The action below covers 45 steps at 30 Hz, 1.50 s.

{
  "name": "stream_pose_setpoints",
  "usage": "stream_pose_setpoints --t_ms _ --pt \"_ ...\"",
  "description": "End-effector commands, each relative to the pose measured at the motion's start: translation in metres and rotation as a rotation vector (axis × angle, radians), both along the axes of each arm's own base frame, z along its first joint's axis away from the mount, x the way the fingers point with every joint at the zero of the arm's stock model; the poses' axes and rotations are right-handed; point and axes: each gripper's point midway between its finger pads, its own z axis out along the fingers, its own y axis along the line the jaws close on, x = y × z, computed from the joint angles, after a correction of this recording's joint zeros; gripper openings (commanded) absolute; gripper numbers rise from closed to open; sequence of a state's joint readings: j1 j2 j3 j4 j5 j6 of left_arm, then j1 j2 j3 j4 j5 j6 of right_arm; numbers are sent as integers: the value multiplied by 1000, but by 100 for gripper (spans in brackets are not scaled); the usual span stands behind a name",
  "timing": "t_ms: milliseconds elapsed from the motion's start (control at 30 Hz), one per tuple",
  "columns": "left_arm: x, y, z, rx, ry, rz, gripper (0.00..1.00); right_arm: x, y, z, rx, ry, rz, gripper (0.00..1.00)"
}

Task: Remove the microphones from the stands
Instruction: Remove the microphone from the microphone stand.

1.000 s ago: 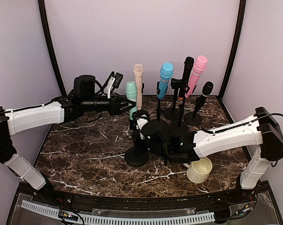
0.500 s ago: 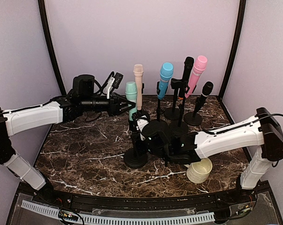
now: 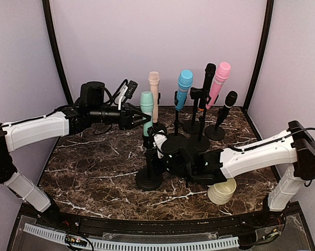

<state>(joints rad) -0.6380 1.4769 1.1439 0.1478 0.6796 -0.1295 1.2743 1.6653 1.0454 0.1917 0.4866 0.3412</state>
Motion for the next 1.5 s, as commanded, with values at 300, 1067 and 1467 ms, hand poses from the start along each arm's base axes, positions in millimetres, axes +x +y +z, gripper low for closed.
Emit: stream_pose_setpoints --t_ms 300,1067,1467 --pt "-10 -4 86 -155 -139 -47 0 -21 2 -24 -69 16 118 0" --pt "-14 12 114 -206 -197 33 0 -23 -1 -30 -53 42 114 0" --pt "-15 15 122 -216 -222 42 0 -27 -3 -47 -93 70 126 0"
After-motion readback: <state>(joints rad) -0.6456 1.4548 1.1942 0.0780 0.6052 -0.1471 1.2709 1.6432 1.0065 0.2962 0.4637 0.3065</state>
